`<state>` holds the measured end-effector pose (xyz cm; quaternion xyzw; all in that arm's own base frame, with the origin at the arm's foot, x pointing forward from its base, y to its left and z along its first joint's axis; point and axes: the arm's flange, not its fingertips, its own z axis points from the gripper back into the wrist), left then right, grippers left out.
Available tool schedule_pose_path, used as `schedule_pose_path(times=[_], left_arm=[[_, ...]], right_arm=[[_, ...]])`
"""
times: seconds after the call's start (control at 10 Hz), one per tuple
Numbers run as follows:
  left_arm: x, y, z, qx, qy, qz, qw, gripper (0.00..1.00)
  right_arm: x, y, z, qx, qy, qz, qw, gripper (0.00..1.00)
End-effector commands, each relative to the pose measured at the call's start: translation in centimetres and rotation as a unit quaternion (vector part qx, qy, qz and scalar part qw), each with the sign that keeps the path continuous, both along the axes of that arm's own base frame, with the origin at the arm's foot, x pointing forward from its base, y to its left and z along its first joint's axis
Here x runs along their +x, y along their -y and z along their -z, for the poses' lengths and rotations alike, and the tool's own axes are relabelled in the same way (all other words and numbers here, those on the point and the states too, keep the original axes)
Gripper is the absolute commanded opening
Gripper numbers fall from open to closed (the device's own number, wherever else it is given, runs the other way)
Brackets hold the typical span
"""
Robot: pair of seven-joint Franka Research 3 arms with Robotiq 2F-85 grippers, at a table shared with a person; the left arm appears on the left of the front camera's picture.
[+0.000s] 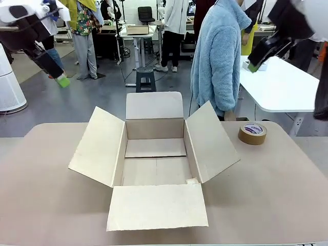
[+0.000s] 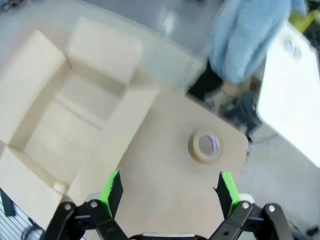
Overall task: Wrap the clocks to prevent damage.
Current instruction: Open the side flaps of the Package Box.
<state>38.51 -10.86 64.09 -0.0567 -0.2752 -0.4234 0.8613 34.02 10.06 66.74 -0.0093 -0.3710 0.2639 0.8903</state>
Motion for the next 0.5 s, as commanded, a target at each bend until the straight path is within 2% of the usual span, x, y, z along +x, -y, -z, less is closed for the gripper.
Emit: schedule_pose_path(times=[0.0,0.1,0.2,0.4], left_arm=[[0.8,-3.3,0.9,-0.155,0.01,0.162,0.974,1.0],[1.3,-4.8,1.4,-0.199,0.018,0.225,0.954,1.0],[1.4,-6.1,1.6,-0.227,0.013,0.253,0.94,1.0],[0.6,-7.7,1.7,-0.259,0.001,0.275,0.926,1.0]], right_arm=[[1.7,4.3,1.7,0.199,0.022,-0.164,0.966,1.0],[2.0,6.0,2.4,0.212,0.028,-0.178,0.96,1.0],[2.1,7.0,3.1,0.222,0.013,-0.178,0.959,1.0],[1.5,8.4,3.8,0.236,-0.06,-0.17,0.955,1.0]])
